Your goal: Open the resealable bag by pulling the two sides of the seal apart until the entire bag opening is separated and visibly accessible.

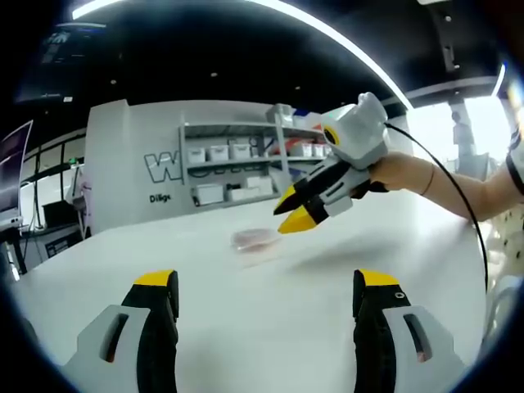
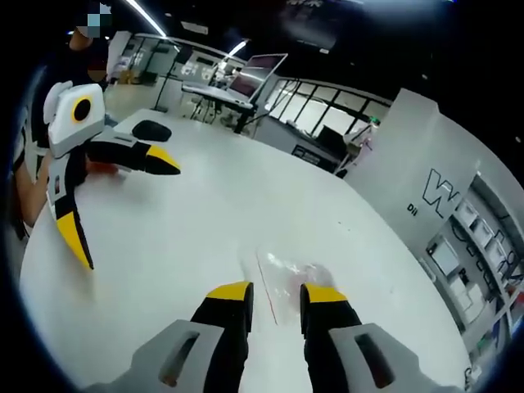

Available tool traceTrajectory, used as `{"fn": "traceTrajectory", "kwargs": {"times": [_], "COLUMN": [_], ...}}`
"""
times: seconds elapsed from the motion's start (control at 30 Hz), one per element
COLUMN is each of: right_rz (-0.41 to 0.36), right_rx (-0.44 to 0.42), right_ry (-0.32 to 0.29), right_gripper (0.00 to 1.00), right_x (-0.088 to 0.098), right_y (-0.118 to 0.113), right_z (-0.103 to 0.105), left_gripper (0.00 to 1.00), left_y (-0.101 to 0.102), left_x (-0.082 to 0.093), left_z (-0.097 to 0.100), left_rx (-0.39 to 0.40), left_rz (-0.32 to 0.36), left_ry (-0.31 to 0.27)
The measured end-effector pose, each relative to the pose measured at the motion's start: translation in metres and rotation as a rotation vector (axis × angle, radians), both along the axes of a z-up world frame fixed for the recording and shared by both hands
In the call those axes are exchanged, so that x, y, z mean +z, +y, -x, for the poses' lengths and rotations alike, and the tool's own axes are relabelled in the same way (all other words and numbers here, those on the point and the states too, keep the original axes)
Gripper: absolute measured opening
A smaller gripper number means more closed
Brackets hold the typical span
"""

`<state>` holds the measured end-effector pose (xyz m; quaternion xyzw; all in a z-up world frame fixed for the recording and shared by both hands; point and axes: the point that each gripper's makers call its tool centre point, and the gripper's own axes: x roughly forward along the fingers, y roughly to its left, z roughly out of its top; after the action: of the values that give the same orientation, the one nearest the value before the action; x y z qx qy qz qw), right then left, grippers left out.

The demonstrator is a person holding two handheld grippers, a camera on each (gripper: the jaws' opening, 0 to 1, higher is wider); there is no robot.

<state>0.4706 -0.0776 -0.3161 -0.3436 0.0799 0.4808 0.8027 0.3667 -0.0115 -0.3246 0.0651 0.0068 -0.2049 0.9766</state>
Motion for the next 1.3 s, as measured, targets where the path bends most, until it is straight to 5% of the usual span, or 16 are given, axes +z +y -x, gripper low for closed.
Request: {"fn": "traceTrajectory", "kwargs": {"times": [1.3], "right_rz": [0.044], "right_rx": [0.012], "right_ry": [-0.013], "right_gripper": [0.13], "right_x": [-0.013], "right_y": [0.005], "right_z": [-0.006], "left_gripper": [0.86], "left_y": [0.006], "left_x": [0.0], "left_z": [-0.002], "left_rx": [0.025], "left_rz": [-0.034], "left_ry": [-0.013]}}
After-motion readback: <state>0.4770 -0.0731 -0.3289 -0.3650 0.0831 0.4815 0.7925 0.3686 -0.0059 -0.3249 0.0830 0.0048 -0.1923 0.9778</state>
